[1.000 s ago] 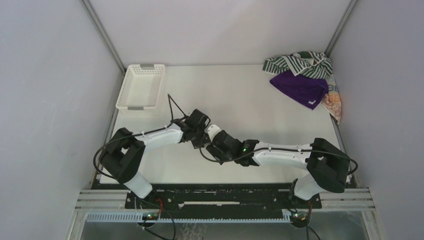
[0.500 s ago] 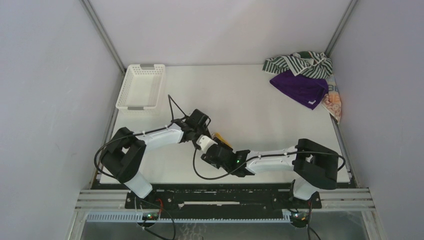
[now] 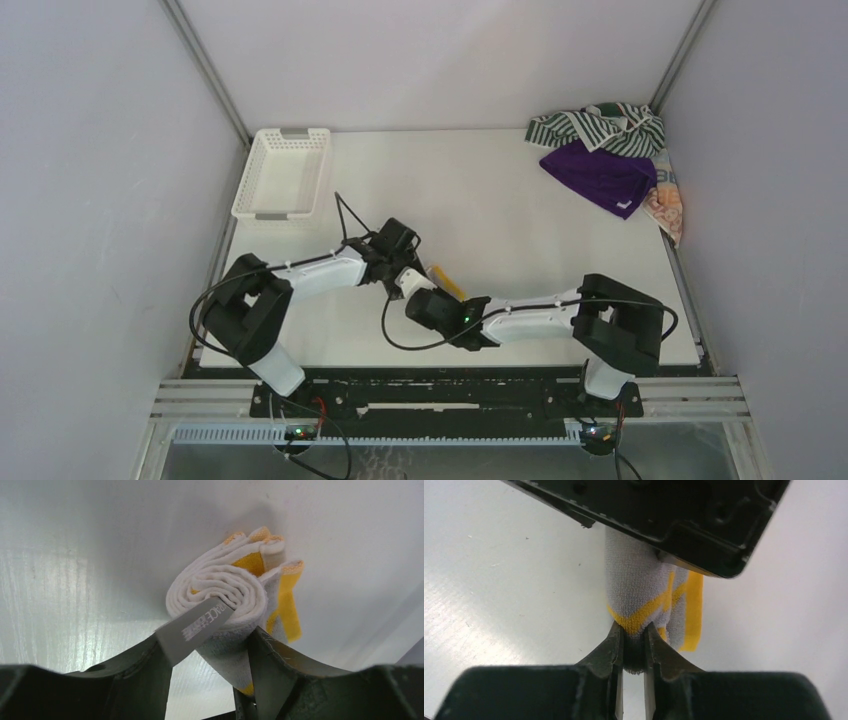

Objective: Roll the towels
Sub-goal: Roll the towel at the center of the board.

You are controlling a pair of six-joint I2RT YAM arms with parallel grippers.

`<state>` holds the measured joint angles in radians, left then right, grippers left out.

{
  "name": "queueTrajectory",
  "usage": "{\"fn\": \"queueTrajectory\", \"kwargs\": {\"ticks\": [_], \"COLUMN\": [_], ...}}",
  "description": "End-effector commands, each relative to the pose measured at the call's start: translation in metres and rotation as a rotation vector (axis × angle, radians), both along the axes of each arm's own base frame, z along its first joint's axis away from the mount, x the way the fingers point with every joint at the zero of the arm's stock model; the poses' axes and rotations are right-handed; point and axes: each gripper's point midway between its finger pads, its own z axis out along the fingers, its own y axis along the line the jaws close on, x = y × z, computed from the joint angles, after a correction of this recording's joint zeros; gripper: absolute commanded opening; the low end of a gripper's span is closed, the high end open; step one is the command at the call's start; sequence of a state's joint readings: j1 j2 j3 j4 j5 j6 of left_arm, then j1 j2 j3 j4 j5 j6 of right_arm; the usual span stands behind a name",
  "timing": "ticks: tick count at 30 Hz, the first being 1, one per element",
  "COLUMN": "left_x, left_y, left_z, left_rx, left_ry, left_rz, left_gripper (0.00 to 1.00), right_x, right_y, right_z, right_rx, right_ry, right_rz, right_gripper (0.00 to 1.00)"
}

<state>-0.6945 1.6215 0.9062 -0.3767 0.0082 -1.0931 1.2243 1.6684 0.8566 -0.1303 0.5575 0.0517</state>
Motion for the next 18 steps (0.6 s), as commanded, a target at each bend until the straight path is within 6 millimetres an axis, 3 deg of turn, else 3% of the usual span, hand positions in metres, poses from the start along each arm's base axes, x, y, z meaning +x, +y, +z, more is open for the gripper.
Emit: {"fn": "queueTrajectory", "kwargs": {"ticks": [1,6,10,14,18], "left_x": [0.002,0.029,0.039,0.034,0.028], "left_y": [0.010,0.029,0.045,0.043,0.032], "left_z": [0.006,0.043,0.069,0.072,0.063], "left_rx": [-0.049,-0.110,-0.128,-0.159,-0.212], "left_ry": [0.024,-0.080,-0.173,-0.190,-0.175], "left_rz": [0.065,0.160,0.208,0.197,0.182], "left_gripper": [0.60,0.68,0.75,0.96,1.00], "right_x": [-0.014,-0.008,-0.004,-0.007,-0.006], "right_y": [-0.022,-0.031,-0.035,-0.029,-0.027], "right_z": [-0.023,-0.027,-0.029,-0.026,-0.024], "right_rx": [0.012,0.163,0.318,0.506,0.674], "right_ry": [0.207,0.415,0.615,0.831,0.996], "right_rz": [-0.069,-0.108,-0.121,-0.107,-0.125], "right_gripper": [0.04,0.01,0.02,0.02,0.03]}}
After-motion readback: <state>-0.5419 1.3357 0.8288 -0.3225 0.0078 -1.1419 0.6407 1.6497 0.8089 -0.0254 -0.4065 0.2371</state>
